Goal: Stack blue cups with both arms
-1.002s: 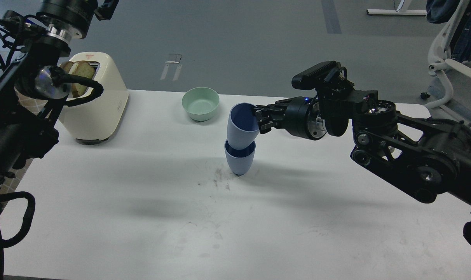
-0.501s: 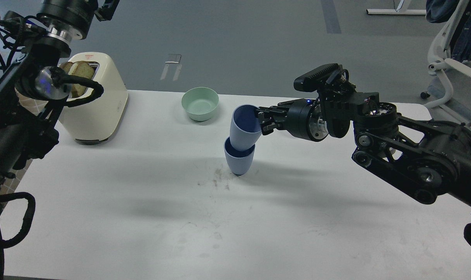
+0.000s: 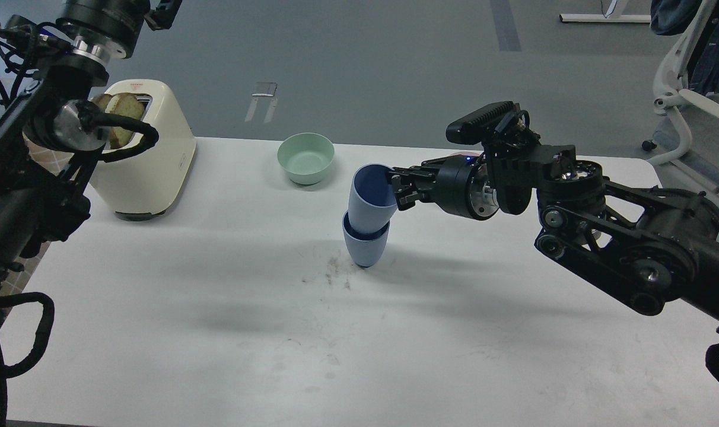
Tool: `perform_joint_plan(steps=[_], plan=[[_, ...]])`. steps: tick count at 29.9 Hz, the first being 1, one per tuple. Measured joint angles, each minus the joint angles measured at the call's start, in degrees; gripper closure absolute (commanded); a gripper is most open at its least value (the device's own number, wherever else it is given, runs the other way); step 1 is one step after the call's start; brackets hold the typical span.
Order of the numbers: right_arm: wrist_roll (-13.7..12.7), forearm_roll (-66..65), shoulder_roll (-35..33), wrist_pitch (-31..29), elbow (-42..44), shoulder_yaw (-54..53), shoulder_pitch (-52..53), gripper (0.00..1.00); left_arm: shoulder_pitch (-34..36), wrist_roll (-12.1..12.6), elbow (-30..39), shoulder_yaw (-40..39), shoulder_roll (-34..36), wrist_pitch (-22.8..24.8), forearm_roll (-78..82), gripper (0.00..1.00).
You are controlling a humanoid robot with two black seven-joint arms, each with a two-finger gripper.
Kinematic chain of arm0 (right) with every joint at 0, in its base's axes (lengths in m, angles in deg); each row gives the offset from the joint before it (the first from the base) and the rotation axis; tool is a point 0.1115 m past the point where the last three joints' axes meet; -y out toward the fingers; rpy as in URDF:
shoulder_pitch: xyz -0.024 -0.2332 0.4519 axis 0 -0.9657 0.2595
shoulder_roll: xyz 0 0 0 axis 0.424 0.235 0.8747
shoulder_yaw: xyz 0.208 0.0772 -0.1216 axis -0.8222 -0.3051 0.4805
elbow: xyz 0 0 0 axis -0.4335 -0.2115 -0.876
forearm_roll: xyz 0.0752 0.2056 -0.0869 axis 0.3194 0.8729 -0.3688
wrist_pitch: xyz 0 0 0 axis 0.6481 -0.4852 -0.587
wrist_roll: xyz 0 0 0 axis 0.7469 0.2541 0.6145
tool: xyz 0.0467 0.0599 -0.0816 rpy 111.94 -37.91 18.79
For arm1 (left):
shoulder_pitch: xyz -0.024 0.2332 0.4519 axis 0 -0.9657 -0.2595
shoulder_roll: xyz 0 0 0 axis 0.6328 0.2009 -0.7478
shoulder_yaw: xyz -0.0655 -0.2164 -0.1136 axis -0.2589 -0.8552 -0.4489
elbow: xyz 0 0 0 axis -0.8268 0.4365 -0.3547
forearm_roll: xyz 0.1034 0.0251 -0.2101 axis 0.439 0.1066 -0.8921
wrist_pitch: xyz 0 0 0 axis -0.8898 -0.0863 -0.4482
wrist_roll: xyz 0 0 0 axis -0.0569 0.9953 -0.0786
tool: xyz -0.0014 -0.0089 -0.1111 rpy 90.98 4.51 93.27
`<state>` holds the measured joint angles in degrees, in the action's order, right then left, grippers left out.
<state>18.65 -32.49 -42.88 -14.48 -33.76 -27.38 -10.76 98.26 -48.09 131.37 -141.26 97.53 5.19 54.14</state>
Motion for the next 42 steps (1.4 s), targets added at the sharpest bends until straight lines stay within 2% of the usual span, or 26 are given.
perform_joint_plan(steps=[5,15,18,20,36,42], plan=[[0.02,-0.06,0.22,0.0,0.05,-0.13,-0.26,0.71,-0.13,0.0,0.0,0.0,0.0,0.0,0.0,0.03],[0.0,0.0,0.25,0.0,0.03,-0.58,-0.15,0.65,-0.01,0.0,0.0,-0.01,0.0,0.0,0.0,0.03],[-0.03,0.1,0.25,0.0,-0.1,-1.59,-0.06,0.47,0.02,0.01,0.02,-0.02,0.0,0.0,0.0,0.02],[-0.06,0.29,0.3,0.0,-0.15,-3.64,-0.02,0.0,0.02,0.01,0.14,-0.02,0.0,0.0,0.0,0.03],[0.56,1.67,8.5,0.02,5.87,-49.76,0.0,0.0,-0.36,0.33,0.35,0.16,0.5,1.36,0.01,0.02],[0.69,15.88,7.52,2.96,12.14,-58.95,-0.21,0.0,-0.53,0.35,0.35,0.16,0.33,1.4,0.01,0.02]])
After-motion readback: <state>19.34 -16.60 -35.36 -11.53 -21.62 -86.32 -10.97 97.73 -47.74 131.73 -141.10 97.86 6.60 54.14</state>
